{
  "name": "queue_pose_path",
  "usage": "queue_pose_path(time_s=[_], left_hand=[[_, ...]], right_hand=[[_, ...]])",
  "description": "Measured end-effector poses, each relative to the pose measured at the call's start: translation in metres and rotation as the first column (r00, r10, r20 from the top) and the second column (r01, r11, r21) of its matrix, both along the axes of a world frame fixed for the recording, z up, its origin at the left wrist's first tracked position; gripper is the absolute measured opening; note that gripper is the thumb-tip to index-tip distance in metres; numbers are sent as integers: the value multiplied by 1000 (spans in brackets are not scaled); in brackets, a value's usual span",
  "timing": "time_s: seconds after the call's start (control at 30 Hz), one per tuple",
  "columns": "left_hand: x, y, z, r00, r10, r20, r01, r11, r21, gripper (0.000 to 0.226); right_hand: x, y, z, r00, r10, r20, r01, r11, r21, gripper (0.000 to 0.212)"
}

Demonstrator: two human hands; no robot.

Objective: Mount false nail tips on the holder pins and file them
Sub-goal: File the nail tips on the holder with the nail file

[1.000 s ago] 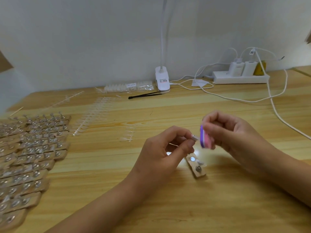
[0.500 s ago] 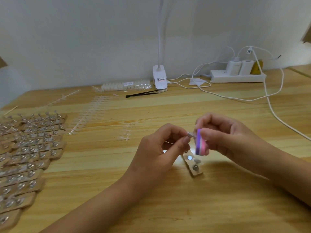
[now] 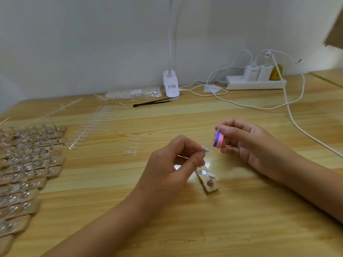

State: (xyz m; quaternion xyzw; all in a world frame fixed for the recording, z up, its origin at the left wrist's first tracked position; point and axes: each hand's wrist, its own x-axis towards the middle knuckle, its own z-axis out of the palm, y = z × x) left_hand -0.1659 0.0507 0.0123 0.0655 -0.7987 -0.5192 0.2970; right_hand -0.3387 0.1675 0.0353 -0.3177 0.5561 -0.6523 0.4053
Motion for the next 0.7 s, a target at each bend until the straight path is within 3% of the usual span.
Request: queue_pose_path(time_s=[0.23,0.47,0.6,0.7], left_hand=[[-1,-2,1,1000,25,9,-25,999,-25,15],[0,-2,0,997,68,-42,-72,994,-85,14],[1,-3,1,996,81,-46,-85,992,-88,13],[1,-2,1,996,70,-64,-78,988,-137,10]], right_hand=[[11,4,0,977,213,-10,-214,976,-35,19],[13,4,1,992,128,15,-126,989,-77,12],[15,6,4,978,208,-22,-209,976,-65,17],[12,4,3,994,104,-27,-106,990,-93,17]])
